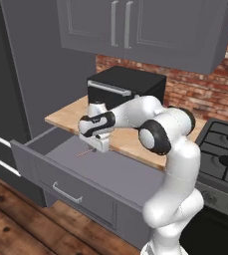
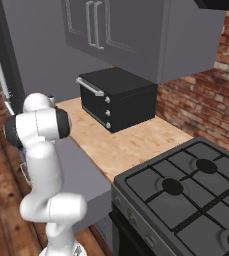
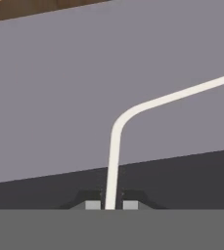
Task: Take a straw from the drawer in front and place it inside the glass cup on the dining counter.
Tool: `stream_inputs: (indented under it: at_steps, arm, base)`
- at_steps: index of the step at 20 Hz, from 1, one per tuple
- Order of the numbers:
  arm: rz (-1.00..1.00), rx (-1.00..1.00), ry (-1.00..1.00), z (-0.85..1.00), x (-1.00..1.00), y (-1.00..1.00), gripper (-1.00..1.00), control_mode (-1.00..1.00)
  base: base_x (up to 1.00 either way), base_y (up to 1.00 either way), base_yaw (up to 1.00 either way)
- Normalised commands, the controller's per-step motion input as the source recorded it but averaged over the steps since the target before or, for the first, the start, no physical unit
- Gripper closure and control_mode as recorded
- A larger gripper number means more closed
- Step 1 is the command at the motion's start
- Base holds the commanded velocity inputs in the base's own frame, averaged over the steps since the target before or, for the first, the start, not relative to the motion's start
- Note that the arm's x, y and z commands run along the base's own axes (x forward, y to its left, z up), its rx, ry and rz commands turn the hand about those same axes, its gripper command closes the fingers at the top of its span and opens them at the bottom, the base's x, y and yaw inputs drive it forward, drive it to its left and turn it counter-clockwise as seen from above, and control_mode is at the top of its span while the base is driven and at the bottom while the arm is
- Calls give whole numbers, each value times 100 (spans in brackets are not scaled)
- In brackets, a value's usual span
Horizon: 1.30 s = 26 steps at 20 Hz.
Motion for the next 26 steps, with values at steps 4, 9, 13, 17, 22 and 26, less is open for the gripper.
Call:
stream_inputs:
  at_steps: [4, 9, 13, 17, 22, 26]
  arm:
    - [0, 0, 0, 80, -68, 0, 100, -100]
    - [0, 0, 0, 66, -80, 0, 100, -100]
    - [0, 0, -1, 51, -83, -16, 100, -100]
    - [1, 0, 0, 38, -66, -33, 100, -100]
    - [4, 0, 0, 15, -44, -41, 100, -100]
    - [8, 1, 0, 0, -33, -21, 100, -100]
  base:
    - [0, 0, 0]
    - [0, 0, 0]
    - [0, 0, 0]
    - [0, 0, 0]
    - [0, 0, 0]
    - [0, 0, 0]
